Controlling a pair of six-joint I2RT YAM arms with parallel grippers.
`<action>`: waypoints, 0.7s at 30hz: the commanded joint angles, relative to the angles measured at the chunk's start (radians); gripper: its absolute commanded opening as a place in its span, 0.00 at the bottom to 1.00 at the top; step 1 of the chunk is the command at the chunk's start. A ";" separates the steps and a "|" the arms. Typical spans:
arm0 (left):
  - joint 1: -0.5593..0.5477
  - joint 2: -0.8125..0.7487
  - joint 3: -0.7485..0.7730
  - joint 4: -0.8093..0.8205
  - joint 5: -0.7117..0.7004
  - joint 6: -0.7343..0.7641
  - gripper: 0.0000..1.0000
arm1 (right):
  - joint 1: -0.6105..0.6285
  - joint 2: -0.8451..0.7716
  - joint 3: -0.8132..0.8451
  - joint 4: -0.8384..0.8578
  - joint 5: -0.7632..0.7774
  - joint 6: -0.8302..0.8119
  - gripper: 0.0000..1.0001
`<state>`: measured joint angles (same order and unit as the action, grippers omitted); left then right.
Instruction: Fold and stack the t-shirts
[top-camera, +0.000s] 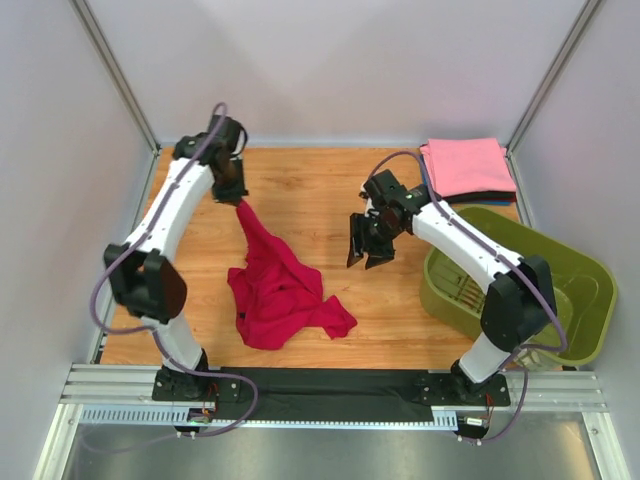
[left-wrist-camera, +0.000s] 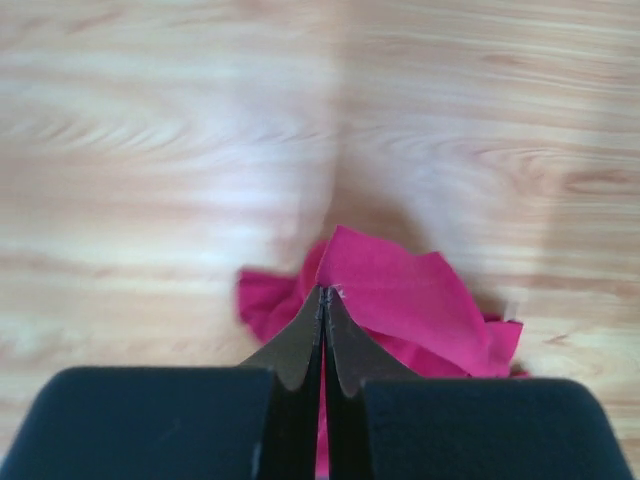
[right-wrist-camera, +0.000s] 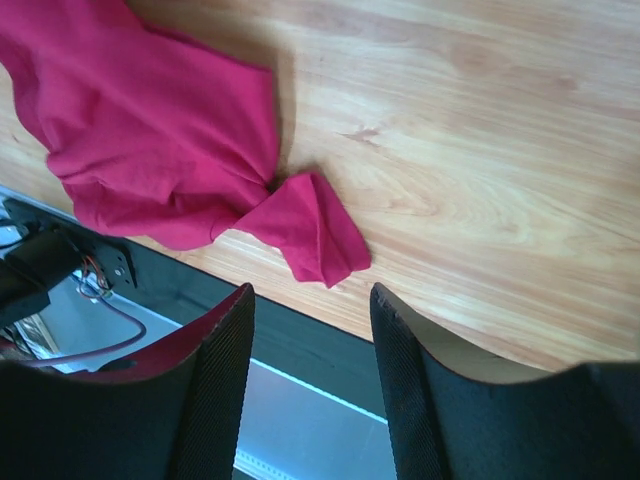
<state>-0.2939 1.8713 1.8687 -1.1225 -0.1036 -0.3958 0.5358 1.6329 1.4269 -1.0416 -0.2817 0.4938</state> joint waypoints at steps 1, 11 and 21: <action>0.091 -0.130 -0.158 -0.057 -0.097 -0.026 0.00 | 0.030 0.042 -0.066 0.136 -0.039 0.019 0.52; 0.160 -0.228 -0.278 -0.023 -0.145 0.000 0.00 | 0.096 0.170 -0.166 0.311 -0.116 -0.047 0.53; 0.162 -0.232 -0.264 -0.020 -0.128 0.014 0.00 | 0.098 0.304 -0.072 0.347 -0.131 -0.133 0.53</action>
<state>-0.1349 1.6562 1.5719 -1.1526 -0.2272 -0.3958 0.6357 1.9057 1.3037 -0.7536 -0.3813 0.4107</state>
